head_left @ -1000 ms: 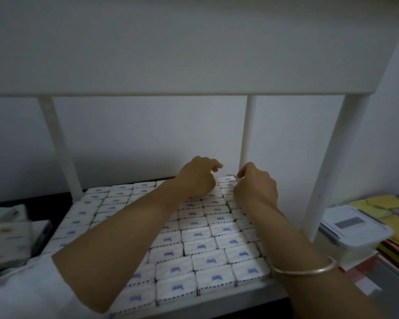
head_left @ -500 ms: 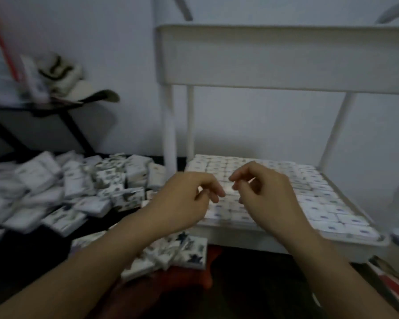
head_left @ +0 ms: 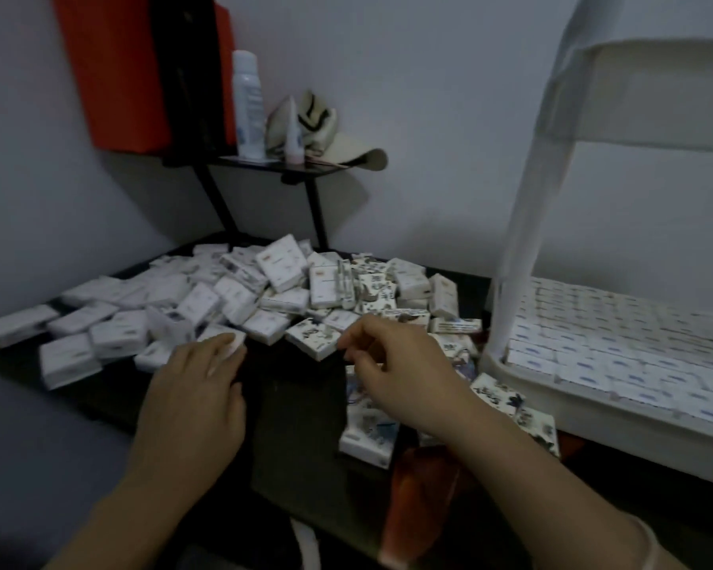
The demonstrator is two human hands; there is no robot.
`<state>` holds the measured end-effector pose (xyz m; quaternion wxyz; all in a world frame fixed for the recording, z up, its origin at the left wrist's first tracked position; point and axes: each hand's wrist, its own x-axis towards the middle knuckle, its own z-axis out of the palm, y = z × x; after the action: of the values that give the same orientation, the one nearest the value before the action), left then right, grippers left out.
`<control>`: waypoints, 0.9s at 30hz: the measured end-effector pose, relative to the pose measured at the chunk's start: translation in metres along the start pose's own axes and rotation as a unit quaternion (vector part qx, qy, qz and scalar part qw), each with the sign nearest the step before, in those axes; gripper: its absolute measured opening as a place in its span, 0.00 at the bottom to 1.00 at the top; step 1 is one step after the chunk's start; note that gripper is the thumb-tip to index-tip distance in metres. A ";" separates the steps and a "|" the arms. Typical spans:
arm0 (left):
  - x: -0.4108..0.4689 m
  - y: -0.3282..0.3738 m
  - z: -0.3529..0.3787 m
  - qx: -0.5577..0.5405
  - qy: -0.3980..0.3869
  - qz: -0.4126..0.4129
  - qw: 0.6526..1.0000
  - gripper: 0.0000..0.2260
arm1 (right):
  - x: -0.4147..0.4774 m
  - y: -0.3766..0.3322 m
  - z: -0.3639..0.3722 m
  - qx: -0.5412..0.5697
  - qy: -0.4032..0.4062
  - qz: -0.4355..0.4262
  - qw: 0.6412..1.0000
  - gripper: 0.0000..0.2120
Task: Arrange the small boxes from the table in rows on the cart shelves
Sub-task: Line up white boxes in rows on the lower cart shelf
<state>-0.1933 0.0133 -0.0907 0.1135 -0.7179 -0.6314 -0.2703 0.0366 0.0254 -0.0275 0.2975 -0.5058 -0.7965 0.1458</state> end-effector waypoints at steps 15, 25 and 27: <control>-0.010 -0.045 0.011 -0.166 0.021 -0.032 0.985 0.03 | 0.118 -0.035 0.114 -0.047 -0.123 0.024 0.991 0.20; 0.000 -0.051 -0.008 -0.214 -0.058 -0.087 0.971 0.23 | 0.118 -0.022 0.104 -0.074 -0.187 0.020 0.979 0.31; 0.002 -0.048 -0.009 -0.188 -0.062 -0.084 0.977 0.25 | 0.116 -0.019 0.098 -0.070 -0.174 0.040 0.981 0.29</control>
<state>-0.2422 0.0183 -0.0906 -0.0858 -0.6860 -0.6332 -0.3479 -0.0742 0.1267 -0.0558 0.1116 -0.5237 -0.8236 0.1871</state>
